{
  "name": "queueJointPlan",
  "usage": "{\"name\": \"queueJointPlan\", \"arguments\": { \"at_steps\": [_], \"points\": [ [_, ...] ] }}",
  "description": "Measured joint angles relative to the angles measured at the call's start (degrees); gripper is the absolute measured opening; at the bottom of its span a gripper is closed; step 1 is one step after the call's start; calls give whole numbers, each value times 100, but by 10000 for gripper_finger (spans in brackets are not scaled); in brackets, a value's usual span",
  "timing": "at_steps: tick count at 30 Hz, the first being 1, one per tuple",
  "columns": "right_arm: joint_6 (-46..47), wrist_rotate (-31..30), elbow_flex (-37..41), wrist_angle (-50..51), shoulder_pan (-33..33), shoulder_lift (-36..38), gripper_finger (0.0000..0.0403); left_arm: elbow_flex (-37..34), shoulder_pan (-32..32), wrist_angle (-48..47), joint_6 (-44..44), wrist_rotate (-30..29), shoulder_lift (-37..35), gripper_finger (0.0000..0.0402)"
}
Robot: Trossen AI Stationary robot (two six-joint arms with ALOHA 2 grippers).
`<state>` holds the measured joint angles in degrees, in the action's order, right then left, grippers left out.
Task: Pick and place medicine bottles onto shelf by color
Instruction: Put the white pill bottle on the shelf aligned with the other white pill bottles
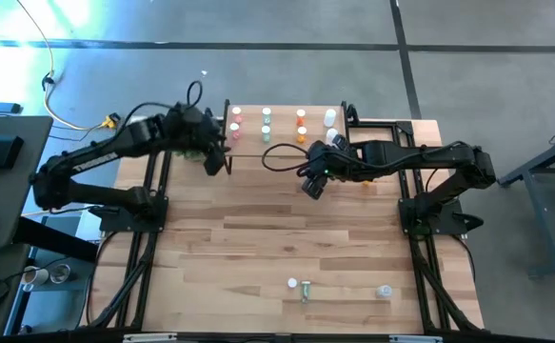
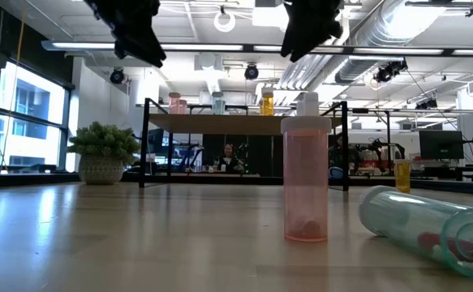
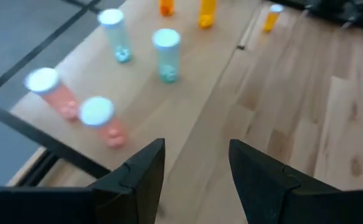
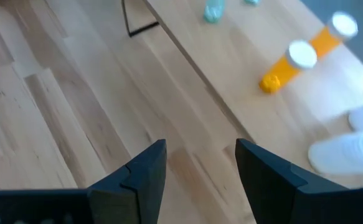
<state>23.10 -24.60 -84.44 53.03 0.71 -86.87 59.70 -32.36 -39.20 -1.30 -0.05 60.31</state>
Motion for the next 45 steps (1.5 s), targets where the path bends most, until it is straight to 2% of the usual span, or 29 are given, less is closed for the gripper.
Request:
{"name": "queueJointPlan", "arguments": {
  "at_steps": [8,13,16,22,29,45],
  "points": [
    [609,0,0,680,0,0,183,-1473,583,1550,-303,-16,-592,170],
    [668,-23,6,1197,-93,-1,183,-2144,912,2635,-172,-16,-626,170],
    [662,-23,271,1213,-244,-3,183,-2442,1099,3204,44,-16,-626,170],
    [1179,69,1066,1207,-545,-11,183,-2515,1226,3615,151,-16,-626,170],
    [2015,398,1601,1187,-997,-9,183,-2515,1216,3942,418,-63,-624,170],
    [3102,649,1788,1246,-2689,-9,183,-2515,1216,4176,431,-62,-622,170]
  ]
}}
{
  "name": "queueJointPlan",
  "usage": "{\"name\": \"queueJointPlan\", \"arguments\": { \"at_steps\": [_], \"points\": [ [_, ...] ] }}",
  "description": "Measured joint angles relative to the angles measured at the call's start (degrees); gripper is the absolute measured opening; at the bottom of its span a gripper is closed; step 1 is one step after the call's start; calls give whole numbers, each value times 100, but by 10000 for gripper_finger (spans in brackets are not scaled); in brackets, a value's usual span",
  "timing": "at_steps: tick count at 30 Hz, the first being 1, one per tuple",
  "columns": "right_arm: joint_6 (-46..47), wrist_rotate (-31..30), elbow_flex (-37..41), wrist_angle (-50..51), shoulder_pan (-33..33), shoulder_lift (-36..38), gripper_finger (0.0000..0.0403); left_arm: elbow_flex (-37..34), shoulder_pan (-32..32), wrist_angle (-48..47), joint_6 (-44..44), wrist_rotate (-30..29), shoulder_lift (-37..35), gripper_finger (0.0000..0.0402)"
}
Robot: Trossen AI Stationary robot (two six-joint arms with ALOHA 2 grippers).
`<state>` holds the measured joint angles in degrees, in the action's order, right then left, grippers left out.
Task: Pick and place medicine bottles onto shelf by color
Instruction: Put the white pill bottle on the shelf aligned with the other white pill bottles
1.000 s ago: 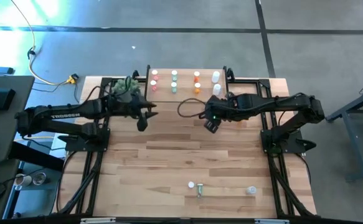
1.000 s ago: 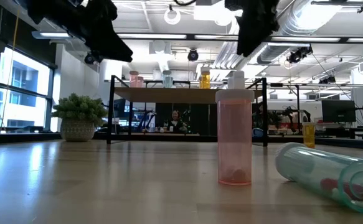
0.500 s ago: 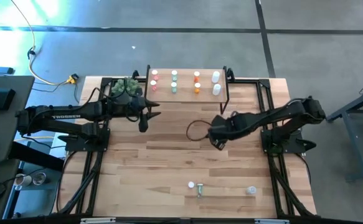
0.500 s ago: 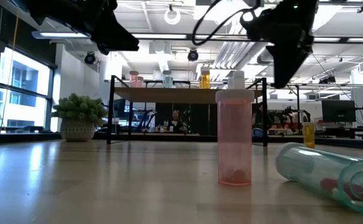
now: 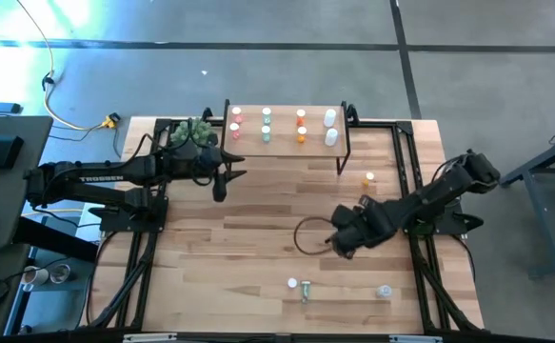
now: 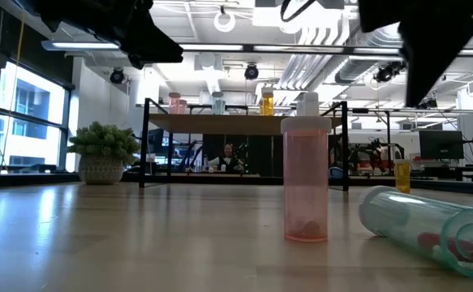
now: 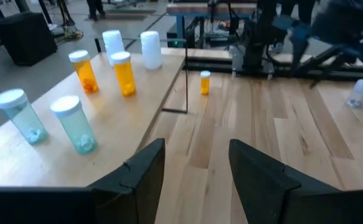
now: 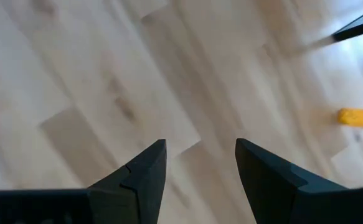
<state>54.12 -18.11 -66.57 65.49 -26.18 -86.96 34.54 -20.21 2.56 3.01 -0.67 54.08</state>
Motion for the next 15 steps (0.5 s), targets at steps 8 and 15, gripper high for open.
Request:
{"name": "queueJointPlan", "arguments": {
  "at_steps": [8,15],
  "points": [
    [1277,59,0,1,-1261,0,183,0,0,285,-601,2,0,170],
    [2500,196,0,-168,-2332,0,183,2,151,517,-840,2,0,170]
  ]
}}
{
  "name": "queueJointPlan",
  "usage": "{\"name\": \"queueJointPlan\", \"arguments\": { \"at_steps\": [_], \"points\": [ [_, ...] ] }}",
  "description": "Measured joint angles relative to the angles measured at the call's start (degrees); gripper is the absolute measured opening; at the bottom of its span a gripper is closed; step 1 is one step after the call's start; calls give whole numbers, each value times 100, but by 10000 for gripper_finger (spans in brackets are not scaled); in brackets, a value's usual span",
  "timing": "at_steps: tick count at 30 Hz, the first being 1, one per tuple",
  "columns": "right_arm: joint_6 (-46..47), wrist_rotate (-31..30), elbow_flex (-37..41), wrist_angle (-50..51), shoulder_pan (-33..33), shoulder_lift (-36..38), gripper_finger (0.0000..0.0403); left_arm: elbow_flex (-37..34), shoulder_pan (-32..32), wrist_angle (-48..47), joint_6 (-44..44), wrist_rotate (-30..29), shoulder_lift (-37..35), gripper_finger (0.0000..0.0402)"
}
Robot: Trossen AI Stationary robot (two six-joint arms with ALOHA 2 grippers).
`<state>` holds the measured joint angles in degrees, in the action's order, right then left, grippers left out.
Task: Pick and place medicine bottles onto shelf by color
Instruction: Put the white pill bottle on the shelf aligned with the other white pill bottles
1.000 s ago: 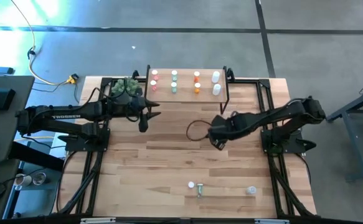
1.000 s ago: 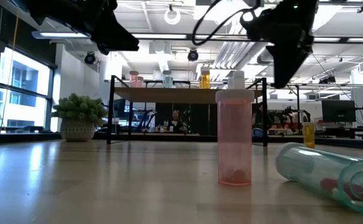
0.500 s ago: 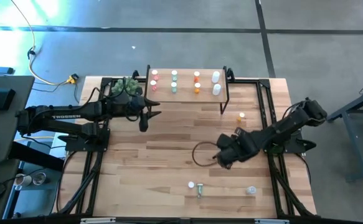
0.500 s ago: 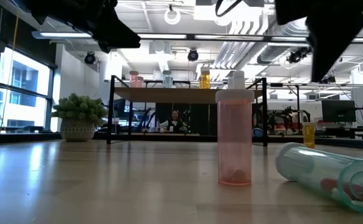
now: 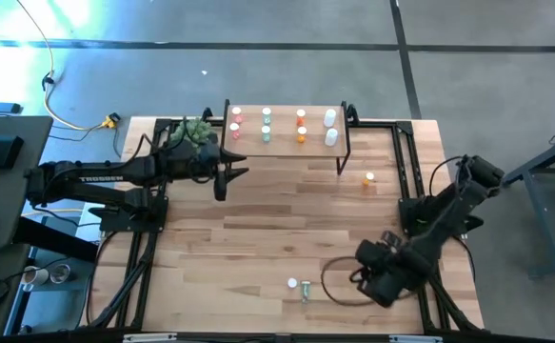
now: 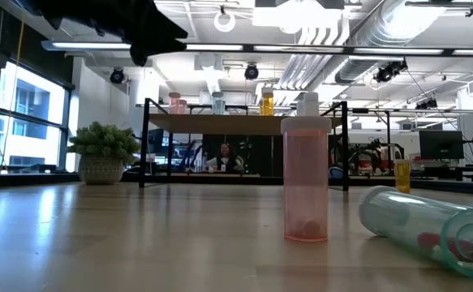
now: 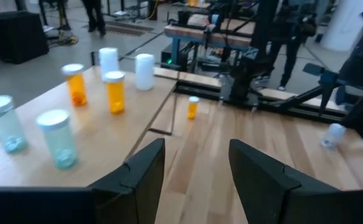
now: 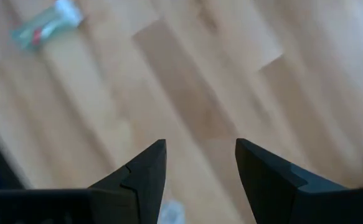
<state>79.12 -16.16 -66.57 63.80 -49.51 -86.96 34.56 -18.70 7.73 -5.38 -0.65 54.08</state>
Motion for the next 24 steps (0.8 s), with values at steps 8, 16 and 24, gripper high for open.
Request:
{"name": "queueJointPlan", "arguments": {
  "at_steps": [8,16,24],
  "points": [
    [597,447,0,-383,-798,2,183,0,450,347,-318,-1,0,170],
    [693,755,0,-494,-1159,2,183,0,1028,712,-365,-2,0,170],
    [614,1020,0,-465,-1179,2,183,0,1438,712,-499,-291,0,170]
  ]
}}
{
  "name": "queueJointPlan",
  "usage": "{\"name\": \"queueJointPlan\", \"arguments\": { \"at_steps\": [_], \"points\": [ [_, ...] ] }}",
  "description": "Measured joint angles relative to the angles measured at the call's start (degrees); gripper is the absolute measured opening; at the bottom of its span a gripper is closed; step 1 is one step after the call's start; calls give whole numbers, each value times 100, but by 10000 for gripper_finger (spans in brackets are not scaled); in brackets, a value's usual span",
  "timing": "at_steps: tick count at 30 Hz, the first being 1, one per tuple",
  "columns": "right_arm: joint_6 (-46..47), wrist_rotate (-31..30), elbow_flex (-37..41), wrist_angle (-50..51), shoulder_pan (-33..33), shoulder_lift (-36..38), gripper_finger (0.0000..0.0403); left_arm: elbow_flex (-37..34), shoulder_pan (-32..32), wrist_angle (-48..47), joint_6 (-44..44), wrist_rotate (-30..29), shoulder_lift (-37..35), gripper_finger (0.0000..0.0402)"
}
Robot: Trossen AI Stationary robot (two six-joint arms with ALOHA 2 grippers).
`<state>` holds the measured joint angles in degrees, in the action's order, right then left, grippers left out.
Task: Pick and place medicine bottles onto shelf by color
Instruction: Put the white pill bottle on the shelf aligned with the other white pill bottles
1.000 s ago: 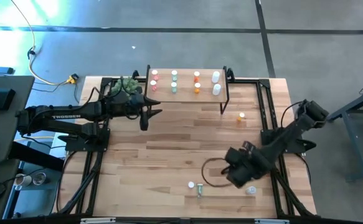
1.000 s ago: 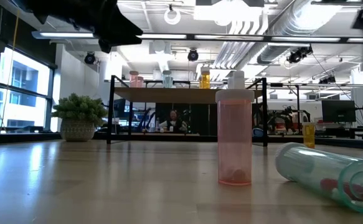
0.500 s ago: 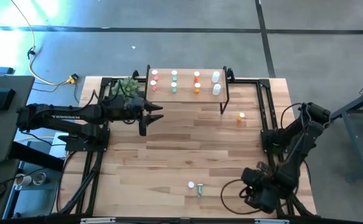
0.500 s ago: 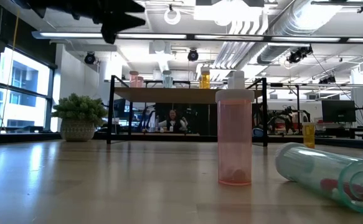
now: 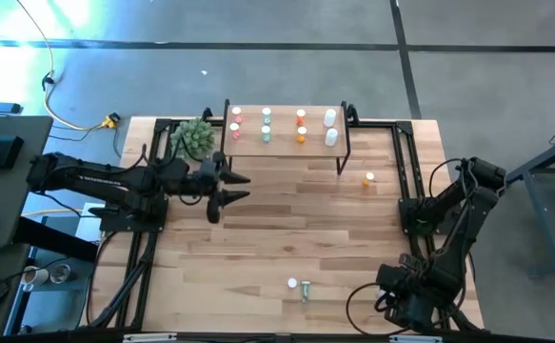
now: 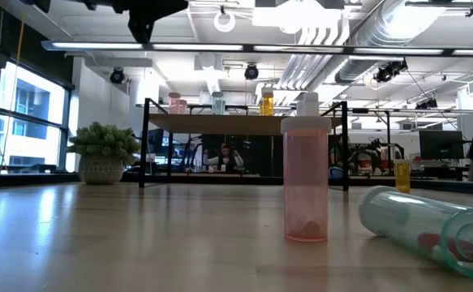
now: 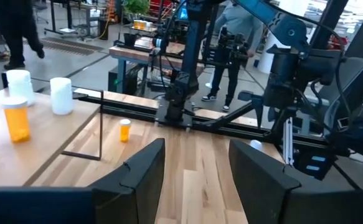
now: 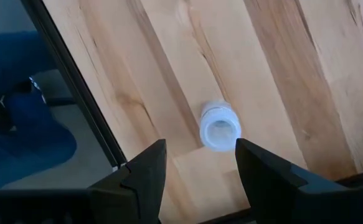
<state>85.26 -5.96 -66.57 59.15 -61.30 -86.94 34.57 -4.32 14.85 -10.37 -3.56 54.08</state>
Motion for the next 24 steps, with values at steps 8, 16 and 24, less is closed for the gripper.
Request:
{"name": "queueJointPlan", "arguments": {
  "at_steps": [8,16,24],
  "points": [
    [-410,2,-2,186,-48,-117,183,0,221,-2,0,-34,0,170],
    [-1134,22,-2,121,-328,-419,183,0,263,-9,2,-33,0,170],
    [-1072,22,-2,149,-290,-730,183,0,261,-20,2,-32,0,170]
  ]
}}
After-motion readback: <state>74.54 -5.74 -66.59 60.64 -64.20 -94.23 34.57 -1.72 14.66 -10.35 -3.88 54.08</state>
